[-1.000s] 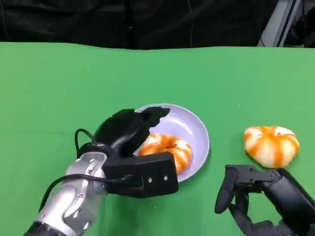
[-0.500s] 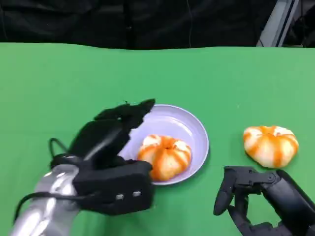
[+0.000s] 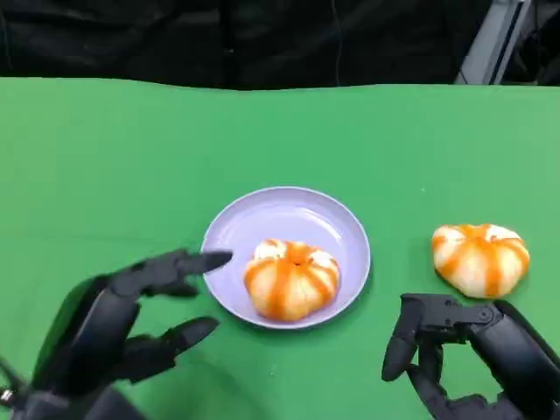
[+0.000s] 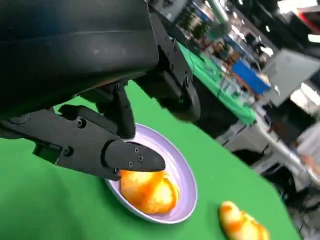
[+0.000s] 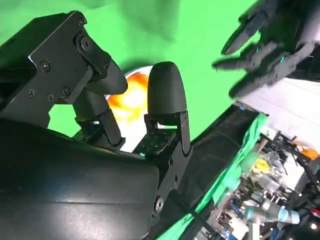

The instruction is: Grasp the bread from the table and place it into the plate.

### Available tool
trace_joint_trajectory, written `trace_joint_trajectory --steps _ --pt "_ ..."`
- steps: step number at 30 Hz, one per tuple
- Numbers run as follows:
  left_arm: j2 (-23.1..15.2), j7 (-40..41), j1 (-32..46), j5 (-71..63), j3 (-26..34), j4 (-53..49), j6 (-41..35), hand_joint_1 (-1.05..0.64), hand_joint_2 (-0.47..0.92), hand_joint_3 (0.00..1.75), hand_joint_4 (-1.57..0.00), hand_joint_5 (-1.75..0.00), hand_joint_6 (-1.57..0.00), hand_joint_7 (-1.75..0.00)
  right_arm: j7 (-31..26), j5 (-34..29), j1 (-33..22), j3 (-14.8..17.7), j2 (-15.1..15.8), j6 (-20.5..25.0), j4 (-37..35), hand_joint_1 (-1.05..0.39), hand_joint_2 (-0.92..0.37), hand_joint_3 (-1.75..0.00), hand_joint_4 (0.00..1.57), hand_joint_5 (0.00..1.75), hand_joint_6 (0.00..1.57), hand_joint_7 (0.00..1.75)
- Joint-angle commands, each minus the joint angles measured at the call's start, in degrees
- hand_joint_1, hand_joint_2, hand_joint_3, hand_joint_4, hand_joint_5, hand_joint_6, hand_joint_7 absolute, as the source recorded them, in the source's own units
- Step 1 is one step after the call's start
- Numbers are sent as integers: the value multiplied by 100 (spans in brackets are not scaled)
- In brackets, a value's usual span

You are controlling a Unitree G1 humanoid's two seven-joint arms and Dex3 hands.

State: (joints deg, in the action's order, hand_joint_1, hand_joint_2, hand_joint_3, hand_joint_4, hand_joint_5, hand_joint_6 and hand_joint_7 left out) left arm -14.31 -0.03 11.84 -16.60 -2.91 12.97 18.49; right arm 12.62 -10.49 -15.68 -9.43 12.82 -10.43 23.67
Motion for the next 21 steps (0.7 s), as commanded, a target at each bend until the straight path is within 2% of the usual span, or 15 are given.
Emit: trace_joint_trajectory --steps 1,3,10,14,21 --pt "181 96 516 359 194 204 292 -3 63 83 -71 -129 -80 -76 36 127 -26 75 60 -59 -45 13 -31 -138 89 165 80 134" --pt "295 67 802 615 264 300 323 1 59 94 -71 -136 -79 -96 -2 78 -67 74 59 -123 -20 13 -30 -139 90 166 80 135" --pt "607 246 1295 605 435 500 557 6 48 128 -80 -161 -76 -134 22 99 -93 110 59 -34 91 15 -27 -145 90 166 81 135" --pt "707 294 1078 681 529 245 658 4 42 138 -81 -166 -76 -141 81 191 4 147 76 28 2 13 -29 -143 89 167 80 134" --pt "845 254 932 769 621 82 602 5 40 136 -77 -169 -72 -149 99 162 46 194 110 -59 -97 12 -32 -138 89 165 80 134"
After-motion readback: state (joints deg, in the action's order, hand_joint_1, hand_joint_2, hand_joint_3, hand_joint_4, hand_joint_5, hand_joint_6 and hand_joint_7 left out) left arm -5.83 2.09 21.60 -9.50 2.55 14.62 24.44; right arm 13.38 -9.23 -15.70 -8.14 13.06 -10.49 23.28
